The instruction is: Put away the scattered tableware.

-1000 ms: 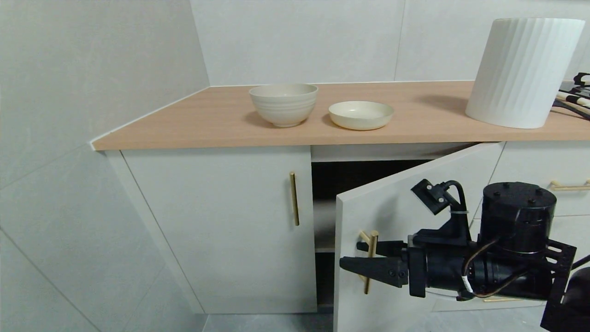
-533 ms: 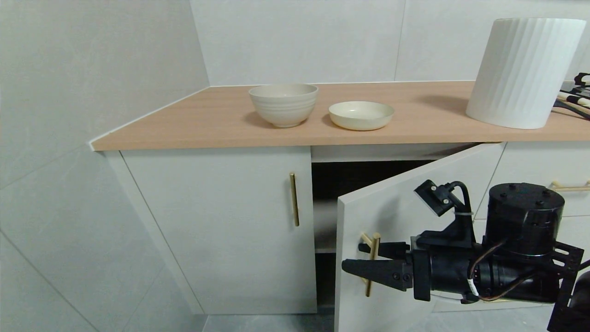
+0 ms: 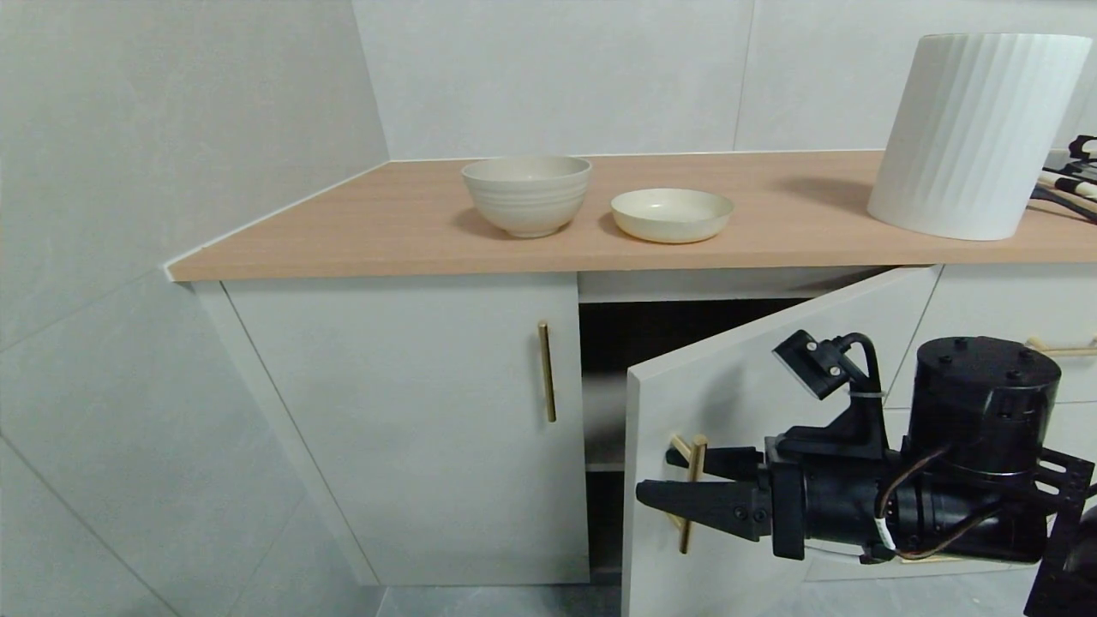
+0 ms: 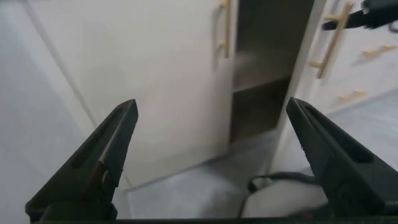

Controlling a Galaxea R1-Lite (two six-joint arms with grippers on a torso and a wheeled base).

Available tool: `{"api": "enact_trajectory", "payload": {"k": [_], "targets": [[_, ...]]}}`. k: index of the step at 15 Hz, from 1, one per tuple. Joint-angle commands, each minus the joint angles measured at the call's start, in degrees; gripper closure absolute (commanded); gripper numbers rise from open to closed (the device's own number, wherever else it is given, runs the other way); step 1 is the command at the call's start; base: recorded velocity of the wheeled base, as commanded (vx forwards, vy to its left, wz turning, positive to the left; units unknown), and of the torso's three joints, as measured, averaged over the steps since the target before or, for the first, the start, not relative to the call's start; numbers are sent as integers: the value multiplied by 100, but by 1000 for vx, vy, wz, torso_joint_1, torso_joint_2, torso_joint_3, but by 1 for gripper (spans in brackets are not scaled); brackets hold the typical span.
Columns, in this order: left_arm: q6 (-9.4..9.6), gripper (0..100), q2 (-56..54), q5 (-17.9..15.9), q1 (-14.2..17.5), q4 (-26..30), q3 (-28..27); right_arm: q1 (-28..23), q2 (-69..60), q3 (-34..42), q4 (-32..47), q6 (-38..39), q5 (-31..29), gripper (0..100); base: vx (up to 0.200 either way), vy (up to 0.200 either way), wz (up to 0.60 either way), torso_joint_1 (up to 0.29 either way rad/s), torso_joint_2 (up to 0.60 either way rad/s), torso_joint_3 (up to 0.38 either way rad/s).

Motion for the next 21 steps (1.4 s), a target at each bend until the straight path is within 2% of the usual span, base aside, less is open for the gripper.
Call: {"api": "enact_trajectory", "payload": {"k": [1, 4, 5, 6, 7, 10, 11, 12, 14, 15, 17, 21], "targets": [[12, 0, 2240, -291, -96, -229, -1006, 40, -120, -10, -13, -2, 5, 0, 0, 0, 0, 0, 0, 0], [-5, 0, 3892, -414, -825, -1398, -1138, 40, -164, -10, -13, -2, 5, 0, 0, 0, 0, 0, 0, 0], [-5, 0, 4006, -414, -887, -1495, -1129, 40, -164, -10, -13, -11, 5, 0, 0, 0, 0, 0, 0, 0], [-23, 0, 4771, -405, -1362, -2049, -1085, 75, -164, -10, -4, -2, 5, 0, 0, 0, 0, 0, 0, 0], [-41, 0, 5166, -405, -1590, -2268, -1041, 137, -181, -10, -13, -2, 5, 0, 0, 0, 0, 0, 0, 0], [-234, 0, 6239, -405, -2214, -3227, -549, 145, -190, 16, -4, -2, 5, 0, 0, 0, 0, 0, 0, 0], [-304, 0, 6713, -405, -2381, -3763, -365, 145, -190, 16, -4, -2, -4, 0, 0, 0, 0, 0, 0, 0], [-436, 0, 7065, -387, -2504, -4255, -206, 145, -190, 16, -4, 7, -4, 0, 0, 0, 0, 0, 0, 0], [-937, 0, 7654, -361, -2794, -5143, -4, 145, -181, 16, -4, 7, -4, 0, 0, 0, 0, 0, 0, 0], [-1104, 0, 7856, -326, -2900, -5468, 57, 137, -164, 16, -4, 7, -4, 0, 0, 0, 0, 0, 0, 0], [-1148, 0, 8155, -194, -3023, -5872, 145, 145, -155, 25, -4, 7, -4, 0, 0, 0, 0, 0, 0, 0], [-1157, 0, 8410, -1, -3172, -6136, 180, 145, -155, 51, -4, 7, -4, 0, 0, 0, 0, 0, 0, 0]]}}
